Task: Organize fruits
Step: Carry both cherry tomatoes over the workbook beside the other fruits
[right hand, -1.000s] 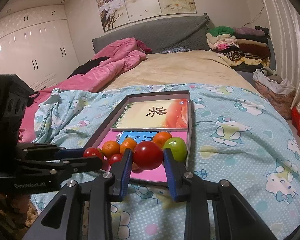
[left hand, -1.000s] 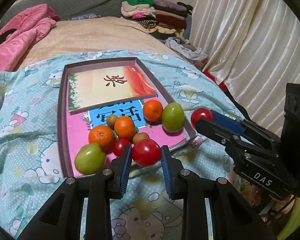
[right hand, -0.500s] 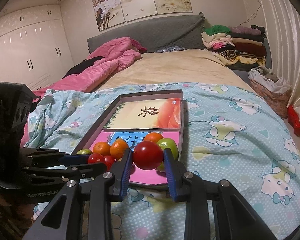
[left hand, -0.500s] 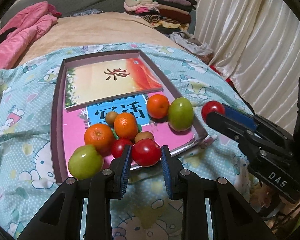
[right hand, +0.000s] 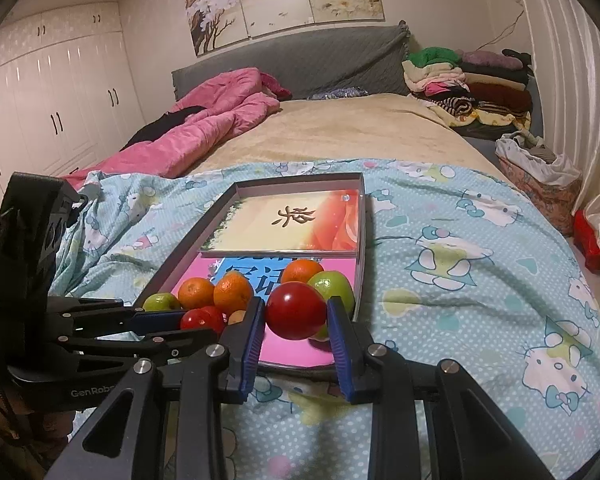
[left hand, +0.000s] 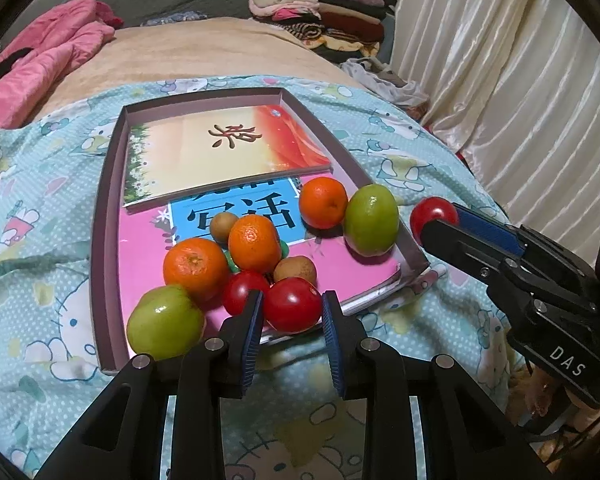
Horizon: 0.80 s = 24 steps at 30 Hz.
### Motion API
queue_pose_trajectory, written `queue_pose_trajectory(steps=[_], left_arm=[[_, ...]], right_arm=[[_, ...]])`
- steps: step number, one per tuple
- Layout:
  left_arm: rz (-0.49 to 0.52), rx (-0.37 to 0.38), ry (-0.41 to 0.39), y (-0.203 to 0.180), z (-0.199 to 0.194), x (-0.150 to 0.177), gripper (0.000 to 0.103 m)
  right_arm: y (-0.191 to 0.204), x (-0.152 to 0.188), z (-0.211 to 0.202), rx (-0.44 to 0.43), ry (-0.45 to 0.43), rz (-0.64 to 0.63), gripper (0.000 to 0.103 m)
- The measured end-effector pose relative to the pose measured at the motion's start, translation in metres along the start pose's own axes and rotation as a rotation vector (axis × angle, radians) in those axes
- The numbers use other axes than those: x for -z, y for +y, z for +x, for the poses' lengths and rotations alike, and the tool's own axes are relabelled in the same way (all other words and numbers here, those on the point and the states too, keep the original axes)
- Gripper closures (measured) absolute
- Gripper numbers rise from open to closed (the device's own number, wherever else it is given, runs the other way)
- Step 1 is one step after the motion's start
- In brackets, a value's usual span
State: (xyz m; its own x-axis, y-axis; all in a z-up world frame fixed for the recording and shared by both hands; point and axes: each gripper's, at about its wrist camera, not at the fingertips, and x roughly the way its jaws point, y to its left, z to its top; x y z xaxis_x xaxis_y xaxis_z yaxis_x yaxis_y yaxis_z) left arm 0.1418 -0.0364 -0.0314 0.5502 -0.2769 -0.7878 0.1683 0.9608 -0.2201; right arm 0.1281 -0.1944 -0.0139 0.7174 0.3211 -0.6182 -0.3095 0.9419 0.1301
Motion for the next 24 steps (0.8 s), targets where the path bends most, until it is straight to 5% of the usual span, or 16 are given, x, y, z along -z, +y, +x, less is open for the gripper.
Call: queue_pose_trajectory(steps=[24], left_arm=[[0.007,-0.015,-0.013,0.003,0.006,-0.004,0.073]], right_arm=[[0.005,0.003,0.011,0.019,0.033,-0.032,0.071]])
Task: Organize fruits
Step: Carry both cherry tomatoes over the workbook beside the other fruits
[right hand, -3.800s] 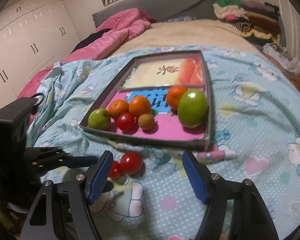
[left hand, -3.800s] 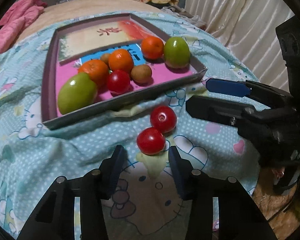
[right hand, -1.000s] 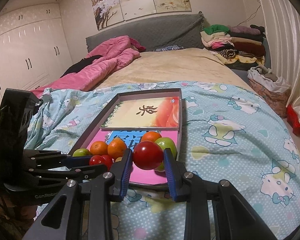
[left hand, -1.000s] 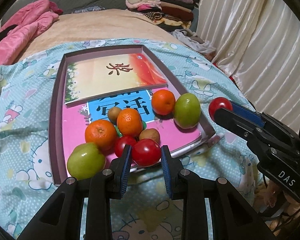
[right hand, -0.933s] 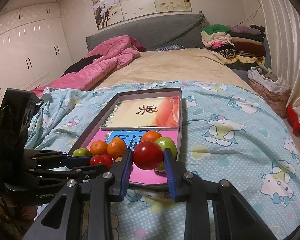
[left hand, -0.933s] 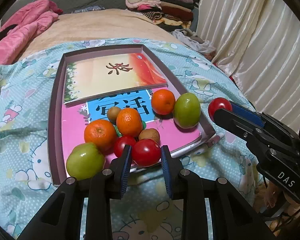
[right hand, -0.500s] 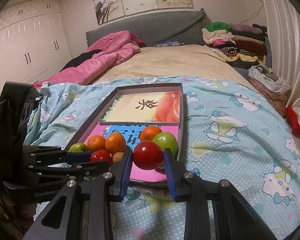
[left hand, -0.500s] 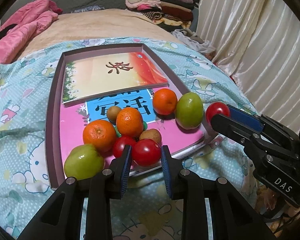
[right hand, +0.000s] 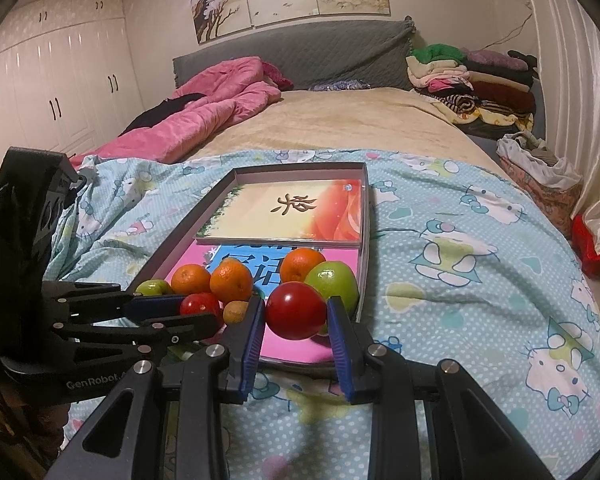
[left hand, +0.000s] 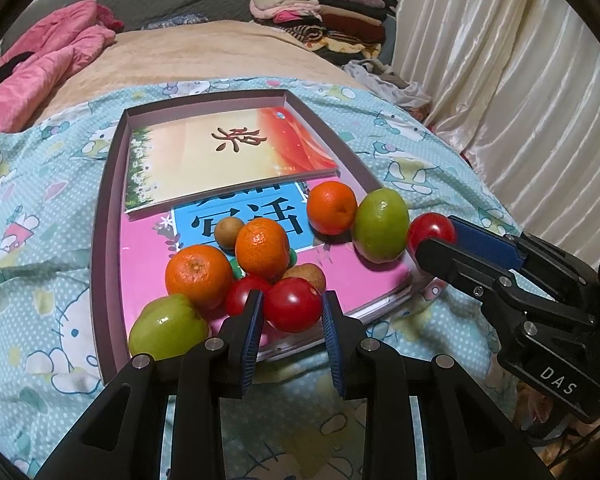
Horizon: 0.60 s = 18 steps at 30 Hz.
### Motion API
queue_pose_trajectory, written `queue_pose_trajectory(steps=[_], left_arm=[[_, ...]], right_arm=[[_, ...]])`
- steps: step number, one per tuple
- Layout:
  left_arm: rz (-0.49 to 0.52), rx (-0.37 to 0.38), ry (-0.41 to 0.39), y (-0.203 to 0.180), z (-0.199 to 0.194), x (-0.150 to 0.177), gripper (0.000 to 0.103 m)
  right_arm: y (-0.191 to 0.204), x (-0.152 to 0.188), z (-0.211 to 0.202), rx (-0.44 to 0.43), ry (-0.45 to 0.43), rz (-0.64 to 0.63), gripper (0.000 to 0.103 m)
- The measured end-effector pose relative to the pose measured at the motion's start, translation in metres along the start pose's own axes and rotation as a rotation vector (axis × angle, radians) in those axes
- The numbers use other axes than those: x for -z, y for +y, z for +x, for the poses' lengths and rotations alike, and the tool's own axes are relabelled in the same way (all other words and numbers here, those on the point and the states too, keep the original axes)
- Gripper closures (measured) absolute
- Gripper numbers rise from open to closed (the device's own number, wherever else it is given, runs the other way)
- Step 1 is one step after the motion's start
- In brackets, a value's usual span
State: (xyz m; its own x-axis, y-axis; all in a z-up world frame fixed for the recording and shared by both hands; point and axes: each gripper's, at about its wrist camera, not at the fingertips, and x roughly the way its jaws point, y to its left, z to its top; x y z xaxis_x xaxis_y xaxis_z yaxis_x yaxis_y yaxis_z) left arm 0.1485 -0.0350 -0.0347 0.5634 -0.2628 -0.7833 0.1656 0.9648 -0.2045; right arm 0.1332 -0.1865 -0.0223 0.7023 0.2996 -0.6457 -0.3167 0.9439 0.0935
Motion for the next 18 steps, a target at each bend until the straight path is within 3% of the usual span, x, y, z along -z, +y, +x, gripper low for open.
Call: queue_pose_trajectory(steps=[18], left_arm=[[-0.003,-0.024,-0.018,0.006,0.001,-0.003,0.073]], right_arm=[[0.005,0.004,0.014,0.038,0.054,-0.044,0.071]])
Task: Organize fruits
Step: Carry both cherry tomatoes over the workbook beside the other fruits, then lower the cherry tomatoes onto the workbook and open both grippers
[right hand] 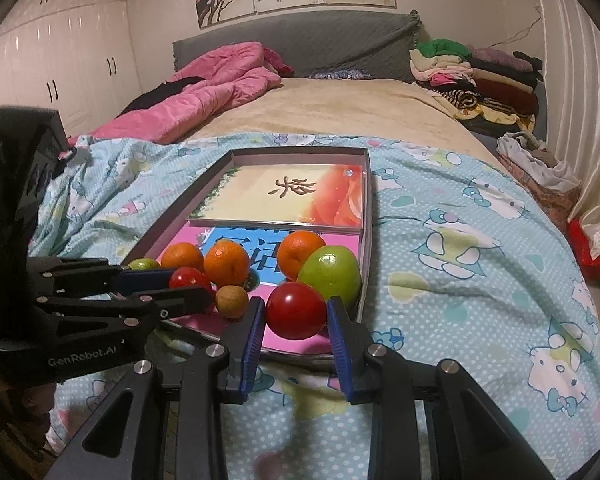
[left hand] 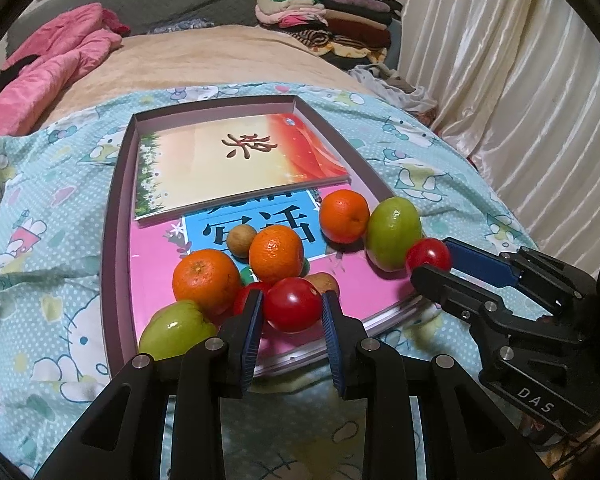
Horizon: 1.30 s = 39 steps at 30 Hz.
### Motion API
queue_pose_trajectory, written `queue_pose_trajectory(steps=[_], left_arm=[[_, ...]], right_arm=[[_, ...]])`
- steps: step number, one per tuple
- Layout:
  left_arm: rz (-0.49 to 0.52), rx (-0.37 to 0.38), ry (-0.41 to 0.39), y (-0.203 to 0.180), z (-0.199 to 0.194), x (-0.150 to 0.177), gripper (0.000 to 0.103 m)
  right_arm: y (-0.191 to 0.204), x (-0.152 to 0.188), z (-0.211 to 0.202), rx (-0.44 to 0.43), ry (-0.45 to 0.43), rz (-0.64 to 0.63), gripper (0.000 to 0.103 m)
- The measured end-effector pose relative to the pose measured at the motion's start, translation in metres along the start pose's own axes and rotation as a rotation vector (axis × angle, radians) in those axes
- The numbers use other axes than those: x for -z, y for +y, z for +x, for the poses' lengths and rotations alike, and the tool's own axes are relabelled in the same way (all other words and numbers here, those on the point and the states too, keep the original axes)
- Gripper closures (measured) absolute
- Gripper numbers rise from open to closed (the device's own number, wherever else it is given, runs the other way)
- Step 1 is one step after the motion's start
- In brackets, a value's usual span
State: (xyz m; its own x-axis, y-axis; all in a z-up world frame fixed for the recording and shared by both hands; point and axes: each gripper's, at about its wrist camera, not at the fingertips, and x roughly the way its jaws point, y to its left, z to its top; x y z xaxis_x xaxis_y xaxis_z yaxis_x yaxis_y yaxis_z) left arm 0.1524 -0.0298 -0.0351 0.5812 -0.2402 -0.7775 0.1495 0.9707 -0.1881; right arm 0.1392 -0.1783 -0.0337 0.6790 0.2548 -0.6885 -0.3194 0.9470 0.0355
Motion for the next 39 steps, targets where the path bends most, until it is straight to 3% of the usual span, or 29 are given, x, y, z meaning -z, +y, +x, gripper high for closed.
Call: queue_pose_trajectory(steps=[18,39], left_arm=[[-0.007,-0.005,-0.002,0.002,0.0,0.0,0.073],[-0.011,-0.003,-0.001,0.003,0.0,0.0,0.073]], right_arm=[[0.002,0.005,0.01,0.067,0.042,-0.032,0.071],[0.001,0.003,0.008,0.042,0.033,-0.007,0.068]])
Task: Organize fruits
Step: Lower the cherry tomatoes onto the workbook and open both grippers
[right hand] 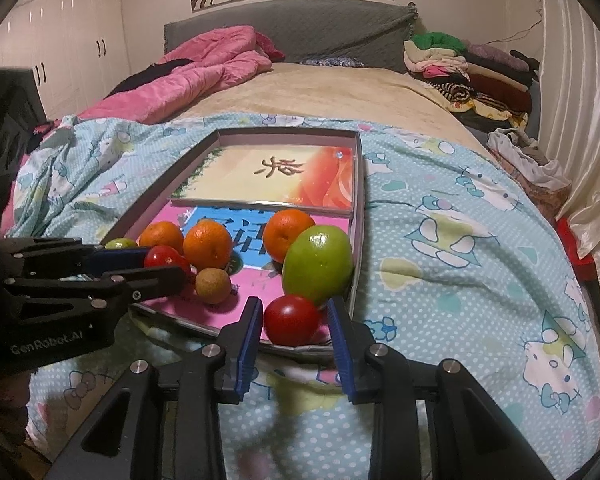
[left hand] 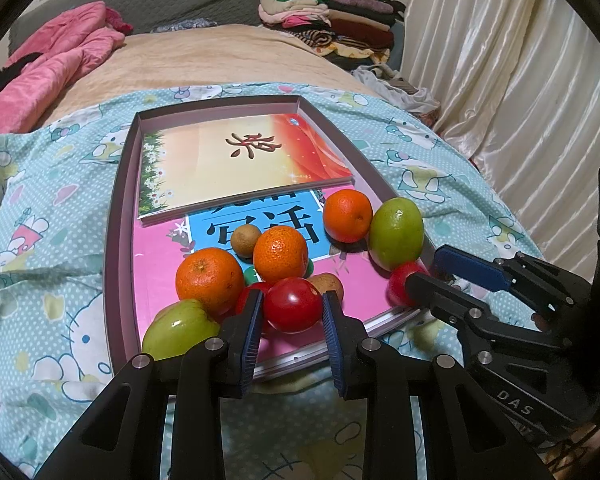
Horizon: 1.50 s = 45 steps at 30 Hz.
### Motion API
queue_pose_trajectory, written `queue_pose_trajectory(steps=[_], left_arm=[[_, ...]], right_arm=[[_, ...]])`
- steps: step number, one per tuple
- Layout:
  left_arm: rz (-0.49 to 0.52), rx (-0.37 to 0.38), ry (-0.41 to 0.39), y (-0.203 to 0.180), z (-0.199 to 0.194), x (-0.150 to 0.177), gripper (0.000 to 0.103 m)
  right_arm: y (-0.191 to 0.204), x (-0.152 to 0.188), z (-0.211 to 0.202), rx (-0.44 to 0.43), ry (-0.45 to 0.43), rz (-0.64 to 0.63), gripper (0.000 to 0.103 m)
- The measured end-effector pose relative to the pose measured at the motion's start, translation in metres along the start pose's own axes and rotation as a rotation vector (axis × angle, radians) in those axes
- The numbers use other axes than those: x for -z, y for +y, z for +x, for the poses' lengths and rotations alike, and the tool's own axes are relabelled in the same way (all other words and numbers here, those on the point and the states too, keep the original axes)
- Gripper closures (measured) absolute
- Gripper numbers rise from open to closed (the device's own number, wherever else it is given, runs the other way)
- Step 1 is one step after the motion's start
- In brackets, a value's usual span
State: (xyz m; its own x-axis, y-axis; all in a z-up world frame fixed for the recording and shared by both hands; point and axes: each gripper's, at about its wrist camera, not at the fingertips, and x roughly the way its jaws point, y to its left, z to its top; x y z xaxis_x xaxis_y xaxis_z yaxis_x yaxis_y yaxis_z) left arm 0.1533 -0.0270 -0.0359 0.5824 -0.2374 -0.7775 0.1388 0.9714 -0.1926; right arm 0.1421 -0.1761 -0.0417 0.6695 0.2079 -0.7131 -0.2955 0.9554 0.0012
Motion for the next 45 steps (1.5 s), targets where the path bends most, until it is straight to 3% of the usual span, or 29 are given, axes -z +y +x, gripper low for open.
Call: queue_pose_trajectory(steps=[3,45], left_arm=[[-0.003,0.0,0.001,0.0009,0.0002,0.0002,0.073],[-0.029,-0.006,0.011,0.0036,0.0006,-0.002,0.065]], right_arm=[[-0.0005,-0.0006,-0.0016,0.001,-0.008,0.004,0.06],[0.0071,0.0014,0.005,-0.035,0.022,-0.012,0.06]])
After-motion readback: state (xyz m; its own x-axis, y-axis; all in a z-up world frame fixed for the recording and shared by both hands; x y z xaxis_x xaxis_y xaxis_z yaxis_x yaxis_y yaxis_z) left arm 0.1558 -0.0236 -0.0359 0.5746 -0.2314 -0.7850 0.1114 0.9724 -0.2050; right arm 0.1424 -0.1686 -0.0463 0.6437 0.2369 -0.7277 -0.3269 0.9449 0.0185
